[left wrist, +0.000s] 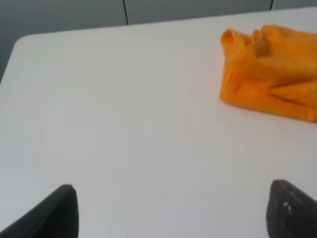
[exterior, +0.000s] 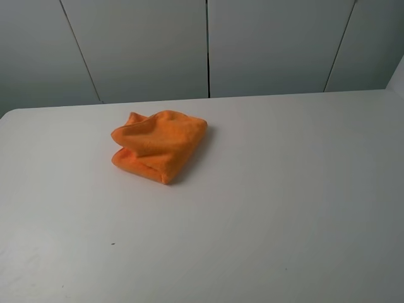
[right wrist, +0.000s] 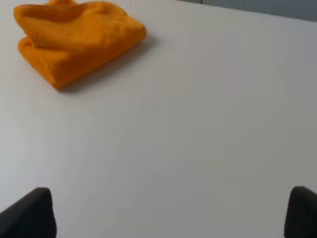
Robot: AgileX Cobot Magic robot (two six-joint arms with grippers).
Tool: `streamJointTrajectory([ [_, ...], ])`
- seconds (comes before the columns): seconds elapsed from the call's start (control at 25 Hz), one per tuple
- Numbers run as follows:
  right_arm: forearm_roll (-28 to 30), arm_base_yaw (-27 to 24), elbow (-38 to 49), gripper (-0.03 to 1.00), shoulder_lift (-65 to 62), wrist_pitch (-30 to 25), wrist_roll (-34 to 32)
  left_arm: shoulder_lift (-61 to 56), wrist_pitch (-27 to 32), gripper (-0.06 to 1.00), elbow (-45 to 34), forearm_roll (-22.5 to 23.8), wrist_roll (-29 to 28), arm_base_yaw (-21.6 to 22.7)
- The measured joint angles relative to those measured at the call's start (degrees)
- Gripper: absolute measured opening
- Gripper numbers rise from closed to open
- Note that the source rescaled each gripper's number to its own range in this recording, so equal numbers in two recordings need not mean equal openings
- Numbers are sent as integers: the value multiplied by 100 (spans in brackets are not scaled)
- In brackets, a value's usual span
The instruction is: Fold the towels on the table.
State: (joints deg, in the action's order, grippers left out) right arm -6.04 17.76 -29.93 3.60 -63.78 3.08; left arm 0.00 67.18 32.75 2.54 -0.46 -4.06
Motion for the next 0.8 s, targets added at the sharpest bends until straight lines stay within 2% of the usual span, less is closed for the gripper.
streamJointTrajectory([
  [0.28, 235, 0, 47, 100, -24, 68, 80, -3, 33, 98, -112, -24, 46, 0],
  [0.52, 195, 0, 47, 100, -24, 79, 44, 0, -370, 98, -281, -19, 46, 0],
  [0.8, 115, 0, 47, 100, -24, 79, 21, 0, -479, 98, -344, -51, 46, 0],
])
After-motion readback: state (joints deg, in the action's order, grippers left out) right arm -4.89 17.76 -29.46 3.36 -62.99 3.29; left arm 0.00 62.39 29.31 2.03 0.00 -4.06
